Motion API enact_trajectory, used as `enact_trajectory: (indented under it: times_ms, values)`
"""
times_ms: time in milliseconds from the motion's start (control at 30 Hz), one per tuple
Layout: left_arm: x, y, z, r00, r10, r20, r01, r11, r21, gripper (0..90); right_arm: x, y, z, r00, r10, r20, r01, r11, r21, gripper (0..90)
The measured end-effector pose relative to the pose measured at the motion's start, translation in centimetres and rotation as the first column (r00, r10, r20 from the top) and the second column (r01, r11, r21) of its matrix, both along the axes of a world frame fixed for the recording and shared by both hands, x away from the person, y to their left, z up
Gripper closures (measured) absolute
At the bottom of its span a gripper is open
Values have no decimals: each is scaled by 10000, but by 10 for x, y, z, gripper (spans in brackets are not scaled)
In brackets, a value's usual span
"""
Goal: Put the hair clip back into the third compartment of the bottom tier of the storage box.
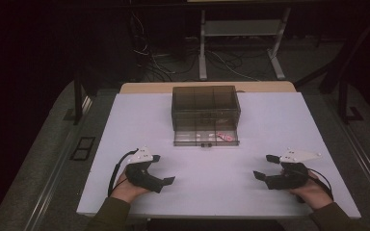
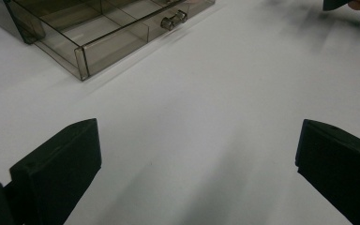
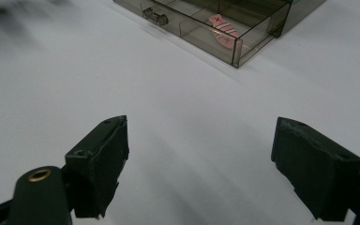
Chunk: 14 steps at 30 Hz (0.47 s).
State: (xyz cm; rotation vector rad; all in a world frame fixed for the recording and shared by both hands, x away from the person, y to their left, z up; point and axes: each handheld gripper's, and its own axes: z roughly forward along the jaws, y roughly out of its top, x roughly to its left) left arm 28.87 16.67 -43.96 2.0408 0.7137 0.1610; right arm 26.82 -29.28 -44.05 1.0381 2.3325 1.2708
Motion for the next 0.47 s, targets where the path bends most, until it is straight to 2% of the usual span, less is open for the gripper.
enact_trajectory:
  times_ms: [467]
  values:
    - [0, 0, 0, 10000, 6, -4, -6, 10000, 31, 0, -1, 0, 0, 10000, 26, -11, -26, 10000, 5, 181]
